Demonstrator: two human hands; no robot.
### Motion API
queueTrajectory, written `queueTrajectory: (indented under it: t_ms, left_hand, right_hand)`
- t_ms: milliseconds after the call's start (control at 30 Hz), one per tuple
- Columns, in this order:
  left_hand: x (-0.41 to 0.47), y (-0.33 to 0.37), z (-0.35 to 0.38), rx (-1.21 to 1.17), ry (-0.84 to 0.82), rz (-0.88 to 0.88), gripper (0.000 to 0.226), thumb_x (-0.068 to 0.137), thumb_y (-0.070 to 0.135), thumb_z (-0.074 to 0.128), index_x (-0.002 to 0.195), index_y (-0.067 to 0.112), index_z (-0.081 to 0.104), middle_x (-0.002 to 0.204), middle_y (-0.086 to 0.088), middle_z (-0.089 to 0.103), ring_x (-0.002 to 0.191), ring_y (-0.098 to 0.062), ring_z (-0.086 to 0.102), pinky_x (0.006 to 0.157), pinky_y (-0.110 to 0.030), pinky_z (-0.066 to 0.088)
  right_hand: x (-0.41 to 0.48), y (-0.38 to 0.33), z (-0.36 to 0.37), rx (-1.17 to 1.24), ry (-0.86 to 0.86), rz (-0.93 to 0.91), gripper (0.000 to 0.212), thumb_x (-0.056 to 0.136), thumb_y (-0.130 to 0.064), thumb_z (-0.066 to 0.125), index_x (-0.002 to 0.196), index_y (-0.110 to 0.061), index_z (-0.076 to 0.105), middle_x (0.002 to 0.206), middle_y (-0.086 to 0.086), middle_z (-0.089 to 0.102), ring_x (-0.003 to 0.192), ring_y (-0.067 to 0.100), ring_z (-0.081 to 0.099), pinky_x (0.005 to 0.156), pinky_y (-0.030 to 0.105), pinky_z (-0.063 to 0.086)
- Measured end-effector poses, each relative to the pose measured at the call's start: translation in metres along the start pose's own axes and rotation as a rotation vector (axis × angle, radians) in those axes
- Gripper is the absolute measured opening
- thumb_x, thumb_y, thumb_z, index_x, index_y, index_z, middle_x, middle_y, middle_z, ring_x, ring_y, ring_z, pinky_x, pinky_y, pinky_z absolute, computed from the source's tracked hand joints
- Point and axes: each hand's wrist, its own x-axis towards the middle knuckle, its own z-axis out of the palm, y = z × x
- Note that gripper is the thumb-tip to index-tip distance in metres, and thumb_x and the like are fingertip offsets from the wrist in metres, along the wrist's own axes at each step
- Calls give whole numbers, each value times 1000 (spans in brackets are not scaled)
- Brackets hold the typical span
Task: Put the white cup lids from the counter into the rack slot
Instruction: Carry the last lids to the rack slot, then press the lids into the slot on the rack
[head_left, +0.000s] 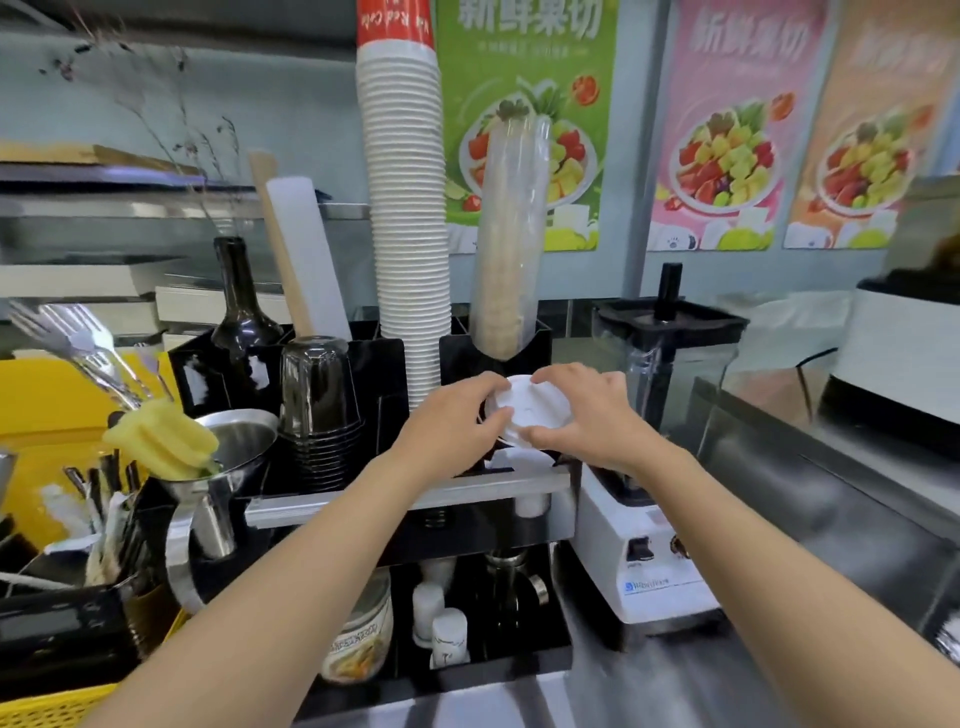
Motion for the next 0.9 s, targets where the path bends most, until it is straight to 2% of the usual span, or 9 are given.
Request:
queueTrajectory:
  t_ms: [133,233,300,400,533,667,700,767,900]
  left_hand:
    - [14,-18,16,25,-66,-33,30,92,30,48,120,22,53,108,-2,65,98,-19,57,83,-33,47]
    - [18,-29,27,39,-95,-43,31,91,30,48,120,23,53,111,-1,65,100,-19,56,85,-31,45]
    - [22,-35,32,48,-72,-39,31,90,31,49,119,22,54,108,-1,66,104,-19,52,97,-33,39]
    - [29,-42,37,179,-68,21,25,90,30,47,111,20,57,98,0,67,97,-15,53,115,-34,16]
    - [32,-47,47,435,-202,115,27,90,31,43,101,19,64,108,4,64,121,-10,40,115,-37,3]
    - [33,-48,51,486,-219,135,31,90,33,41,95,19,67,113,7,64,123,-9,37,114,-38,2]
    - [33,-48,51,512,-210,146,32,90,33,39,97,18,67,114,7,63,123,-10,38,113,-38,2]
    - [32,-48,51,571,-166,159,35,91,33,38,105,15,65,117,4,61,123,-12,38,114,-38,3]
    - [30,-47,51,640,-149,138,43,92,37,35,105,13,69,125,3,59,131,-14,31,114,-40,1]
  right_hand:
    - [15,11,15,-33,-78,15,59,77,-51,60,126,-22,49,127,2,54,118,18,44,99,36,21]
    - [21,16,25,-47,-146,24,54,79,-50,59,123,-21,51,116,2,57,107,19,46,95,36,23]
    - [25,17,25,-77,-180,19,53,81,-50,58,125,-21,50,116,2,54,100,18,42,93,34,22]
    - [33,14,24,-222,-271,-45,58,80,-50,57,130,-22,45,122,4,51,106,21,48,97,37,22]
    - [42,10,29,-338,-478,-50,54,82,-47,53,130,-25,43,108,4,54,103,23,50,100,43,19]
    - [49,11,31,-330,-603,25,50,86,-39,50,134,-29,41,85,-4,55,106,23,52,107,46,12]
    - [51,10,30,-323,-638,44,53,87,-39,50,137,-30,39,86,-5,58,108,23,51,108,46,11]
    - [53,9,28,-343,-700,62,60,88,-43,48,144,-36,28,105,-5,61,119,23,46,109,46,12]
    - [56,9,29,-406,-752,85,70,88,-56,45,149,-37,16,145,-2,45,136,26,34,110,46,13]
